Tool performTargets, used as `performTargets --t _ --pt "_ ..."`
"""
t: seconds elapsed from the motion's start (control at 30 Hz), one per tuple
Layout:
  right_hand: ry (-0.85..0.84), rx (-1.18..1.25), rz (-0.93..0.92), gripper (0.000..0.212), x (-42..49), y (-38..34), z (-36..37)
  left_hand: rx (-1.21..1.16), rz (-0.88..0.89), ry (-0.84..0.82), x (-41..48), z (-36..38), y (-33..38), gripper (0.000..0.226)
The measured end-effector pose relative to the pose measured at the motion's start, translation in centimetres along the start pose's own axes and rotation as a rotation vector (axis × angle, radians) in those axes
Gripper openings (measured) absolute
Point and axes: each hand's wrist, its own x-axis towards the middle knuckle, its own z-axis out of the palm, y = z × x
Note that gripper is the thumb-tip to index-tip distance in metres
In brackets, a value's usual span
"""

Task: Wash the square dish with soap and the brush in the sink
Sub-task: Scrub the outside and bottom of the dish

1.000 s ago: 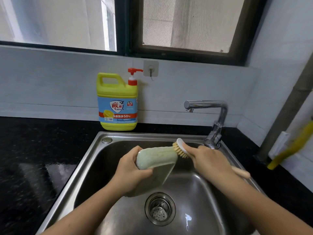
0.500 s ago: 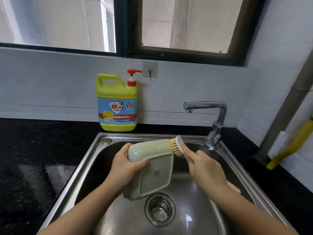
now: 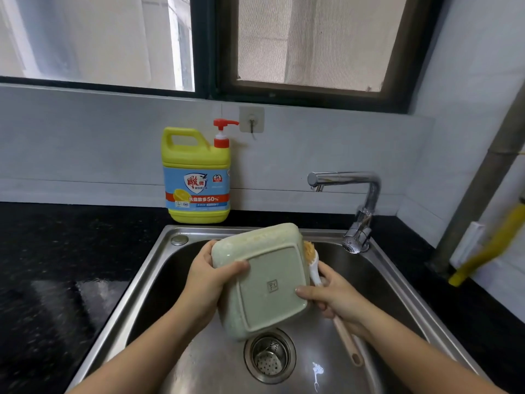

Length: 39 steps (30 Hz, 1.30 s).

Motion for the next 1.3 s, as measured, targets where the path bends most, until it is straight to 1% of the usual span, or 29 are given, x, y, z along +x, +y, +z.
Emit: performTargets --t 0.07,0.1,0.17,0.23,0.3,0.33,0.4,0.47,0.5,0.57,0.67,0.73,0.83,0.87,0.93,0.97,1.0,1.1,1.17,1.2,1.27,1.3 --pt "-0.042 0.034 -0.030 0.074 0.0 -0.2 -0.3 0.087 0.011 -0.011 0.0 -0.1 0.0 0.048" --pt "-0.051 0.052 -0.049 0.073 0.0 -0.4 -0.5 0.149 0.025 -0.008 0.1 -0.2 -0.1 0.047" --pt "-0.044 0.027 -0.093 0.078 0.0 -0.9 -0.9 0.292 0.057 -0.015 0.2 -0.4 -0.4 0.054" --pt "-0.020 -0.068 -0.138 0.085 0.0 -1.7 -1.3 0.449 0.092 -0.053 0.4 -0.7 -0.7 0.053" --pt "0.005 -0.235 -0.198 0.090 -0.1 -2.9 -1.7 0.651 0.134 -0.120 0.4 -0.7 -1.1 0.046" --pt "0.006 -0.373 -0.244 0.094 -0.1 -3.6 -1.7 0.732 0.153 -0.159 0.3 -0.6 -1.2 0.045" --pt "0.002 -0.691 -0.284 0.104 0.1 -4.5 -1.5 0.808 0.170 -0.237 -0.1 -0.2 -1.4 0.042" --pt "0.007 -0.967 -0.286 0.110 0.1 -5.1 -0.6 0.807 0.182 -0.285 -0.3 0.1 -1.6 0.040" --pt "0.014 -1.068 -0.299 0.111 0.0 -5.3 -0.1 0.798 0.189 -0.288 -0.3 0.2 -1.7 0.039" --pt "0.036 -1.182 -0.343 0.112 0.0 -5.5 0.8 0.779 0.194 -0.294 -0.4 0.3 -1.6 0.034" --pt "0.076 -1.185 -0.384 0.110 0.0 -5.4 1.4 0.742 0.187 -0.293 -0.4 0.2 -1.3 0.029" --pt "0.076 -1.134 -0.412 0.102 0.0 -5.3 1.6 0.698 0.204 -0.255 -0.4 0.3 -1.2 0.030" --pt "0.082 -1.112 -0.519 0.081 -0.9 -5.6 1.9 0.632 0.206 -0.208 -0.5 0.4 -1.2 0.029" --pt "0.109 -1.132 -0.571 0.071 -1.2 -5.7 2.1 0.622 0.201 -0.200 -0.6 0.4 -1.2 0.029" --pt "0.211 -1.198 -0.743 0.054 -2.0 -5.9 2.6 0.599 0.192 -0.177 -0.5 0.4 -1.3 0.034" --pt "0.247 -1.264 -0.816 0.050 -2.4 -5.8 3.0 0.580 0.191 -0.157 -0.4 0.4 -1.3 0.039" --pt "0.262 -1.331 -0.854 0.049 -2.8 -5.4 3.4 0.566 0.193 -0.135 -0.3 0.4 -1.4 0.041" --pt "0.322 -1.494 -0.912 0.058 -3.2 -4.1 3.8 0.574 0.204 -0.089 -0.2 0.1 -1.2 0.036" --pt "0.430 -1.478 -0.876 0.056 -2.9 -3.7 3.0 0.575 0.189 -0.071 -0.2 -0.2 -1.0 0.033" --pt "0.491 -1.458 -0.807 0.058 -2.7 -3.6 2.4 0.560 0.180 -0.063 -0.2 -0.2 -0.8 0.033" --pt "0.530 -1.458 -0.584 0.066 -2.3 -3.8 1.3 0.519 0.165 -0.052 -0.2 -0.1 -0.6 0.034" --pt "0.535 -1.461 -0.479 0.066 -2.1 -3.8 0.8 0.509 0.163 -0.054 -0.2 0.0 -0.5 0.034"
